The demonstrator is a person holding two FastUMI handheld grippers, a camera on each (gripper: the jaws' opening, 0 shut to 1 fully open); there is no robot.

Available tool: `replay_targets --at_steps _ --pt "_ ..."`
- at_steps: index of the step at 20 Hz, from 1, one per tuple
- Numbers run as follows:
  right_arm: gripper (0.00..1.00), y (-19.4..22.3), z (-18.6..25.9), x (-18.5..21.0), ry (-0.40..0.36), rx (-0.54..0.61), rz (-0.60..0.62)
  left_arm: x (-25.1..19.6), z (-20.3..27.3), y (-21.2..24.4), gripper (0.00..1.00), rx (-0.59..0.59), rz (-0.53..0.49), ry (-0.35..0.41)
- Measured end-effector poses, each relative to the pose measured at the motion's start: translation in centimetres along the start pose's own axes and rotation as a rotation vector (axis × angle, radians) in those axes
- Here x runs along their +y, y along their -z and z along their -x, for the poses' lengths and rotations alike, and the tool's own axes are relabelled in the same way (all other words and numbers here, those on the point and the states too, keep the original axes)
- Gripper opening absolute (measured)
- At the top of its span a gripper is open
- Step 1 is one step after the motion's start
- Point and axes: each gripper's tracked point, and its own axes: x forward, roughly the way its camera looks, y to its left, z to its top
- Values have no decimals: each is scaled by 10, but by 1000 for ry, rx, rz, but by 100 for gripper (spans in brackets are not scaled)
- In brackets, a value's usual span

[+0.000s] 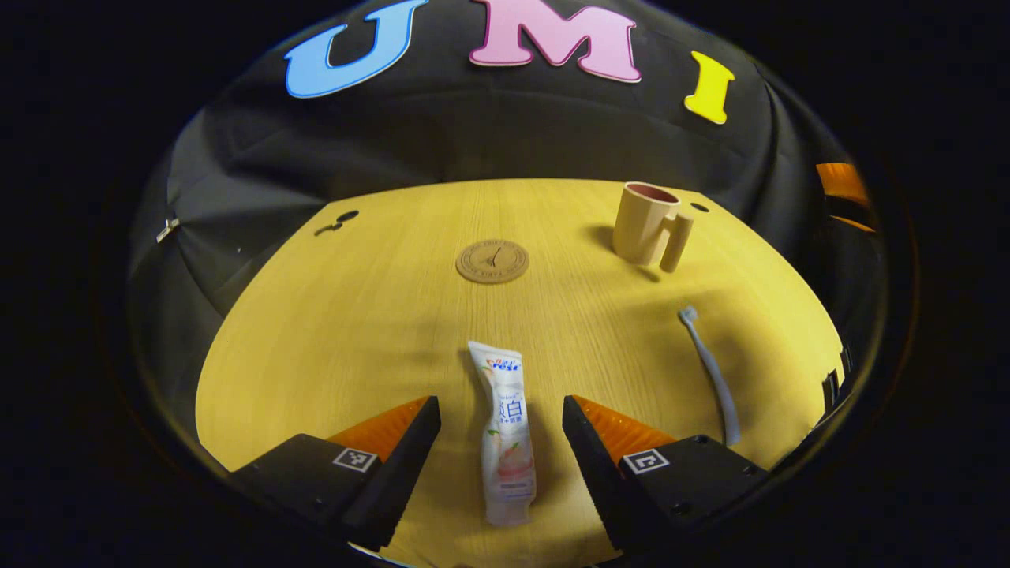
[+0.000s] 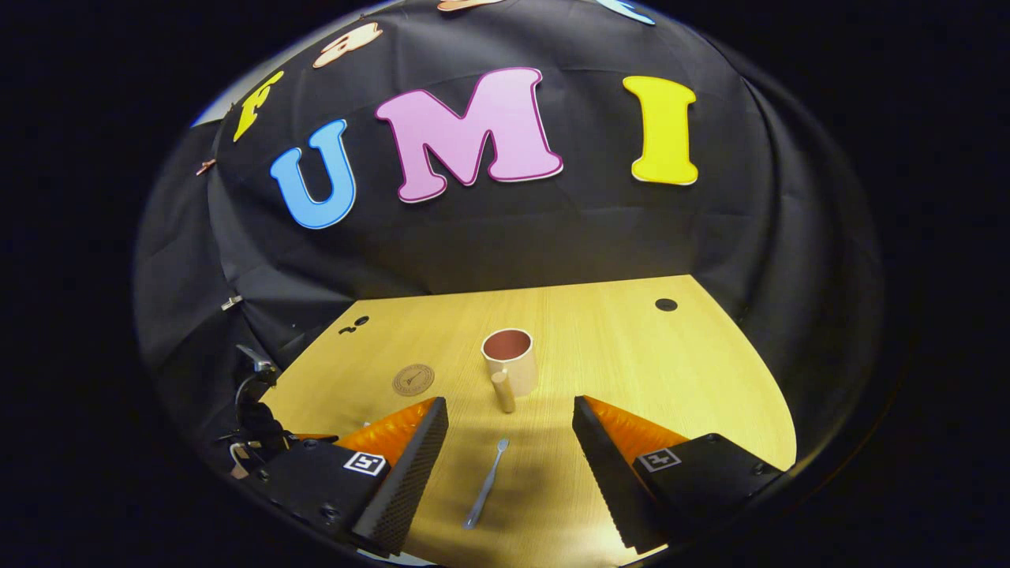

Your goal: Put the toothbrush and toothpaste on the desktop into the cup, then pick up the cup and place it on the coaster on the desktop.

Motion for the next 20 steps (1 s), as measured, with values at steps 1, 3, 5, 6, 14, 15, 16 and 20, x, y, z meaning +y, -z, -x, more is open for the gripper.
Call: replay_targets --at_steps 1,3,5,6,14,15,16,20 --pt "98 3 -5 -1 -13 14 1 0 -3 6 95 26 15 -9" --pt "98 10 -12 -2 -41 36 0 -2 -9 17 95 66 27 -24" --pt "99 21 -17 -1 -64 65 -15 -6 -9 17 93 71 46 -24" --pt "98 28 -19 -1 -69 82 -27 -5 -10 21 91 91 48 -25" --pt "99 56 -25 2 -36 157 -94 -4 -14 15 40 158 -8 7" --pt "99 61 -24 3 -26 169 -97 -4 -13 15 36 166 -21 15" --pt "99 66 -23 4 -14 181 -105 -4 -13 15 34 171 -27 24" --pt "99 97 -24 7 45 260 -120 -5 -12 14 27 179 -42 65"
